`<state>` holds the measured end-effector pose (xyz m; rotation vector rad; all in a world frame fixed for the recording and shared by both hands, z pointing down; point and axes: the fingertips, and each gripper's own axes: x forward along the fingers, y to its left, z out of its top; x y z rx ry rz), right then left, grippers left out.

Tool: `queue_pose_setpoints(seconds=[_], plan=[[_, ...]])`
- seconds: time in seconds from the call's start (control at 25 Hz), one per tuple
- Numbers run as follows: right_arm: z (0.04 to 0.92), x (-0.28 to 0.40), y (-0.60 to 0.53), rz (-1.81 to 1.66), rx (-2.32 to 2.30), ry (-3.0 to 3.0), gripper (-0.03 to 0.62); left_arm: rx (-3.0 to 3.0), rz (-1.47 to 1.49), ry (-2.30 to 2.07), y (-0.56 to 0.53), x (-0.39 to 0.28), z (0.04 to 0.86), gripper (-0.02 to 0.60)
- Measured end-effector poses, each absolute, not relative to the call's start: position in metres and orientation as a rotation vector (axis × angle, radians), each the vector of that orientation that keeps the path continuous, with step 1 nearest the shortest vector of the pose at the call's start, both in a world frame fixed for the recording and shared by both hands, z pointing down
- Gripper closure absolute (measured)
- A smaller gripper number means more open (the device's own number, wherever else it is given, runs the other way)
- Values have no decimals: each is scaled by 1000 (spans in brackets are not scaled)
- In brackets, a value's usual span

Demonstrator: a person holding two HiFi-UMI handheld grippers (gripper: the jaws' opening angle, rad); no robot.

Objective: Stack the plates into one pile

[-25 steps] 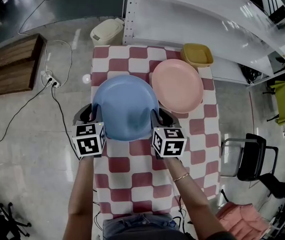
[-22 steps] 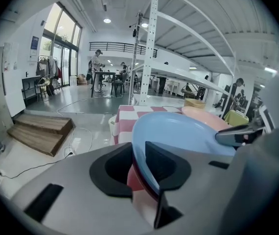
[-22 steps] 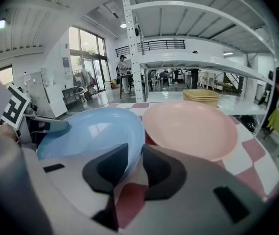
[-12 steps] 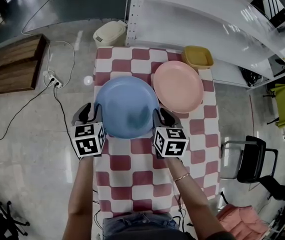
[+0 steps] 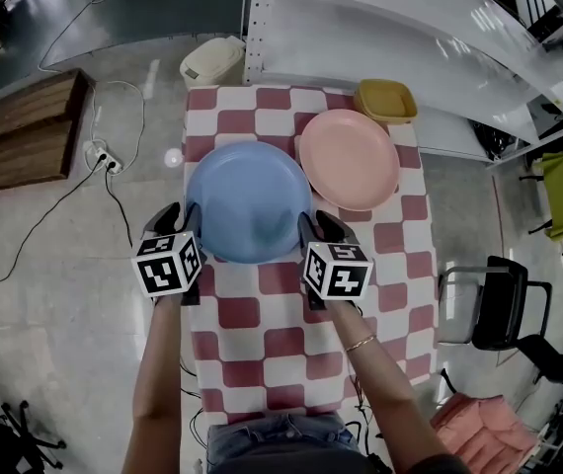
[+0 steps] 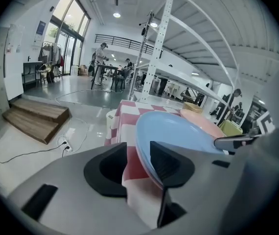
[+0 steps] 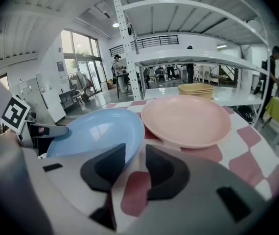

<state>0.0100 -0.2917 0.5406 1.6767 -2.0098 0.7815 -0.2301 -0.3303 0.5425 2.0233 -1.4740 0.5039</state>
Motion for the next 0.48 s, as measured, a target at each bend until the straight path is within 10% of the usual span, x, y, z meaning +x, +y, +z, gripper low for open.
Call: queue_pose_setpoints(seconds=[0.48], plan=[[553,7,-304,859,1622,-2022,471,2018,500,-1407,-343,-212,557,426]])
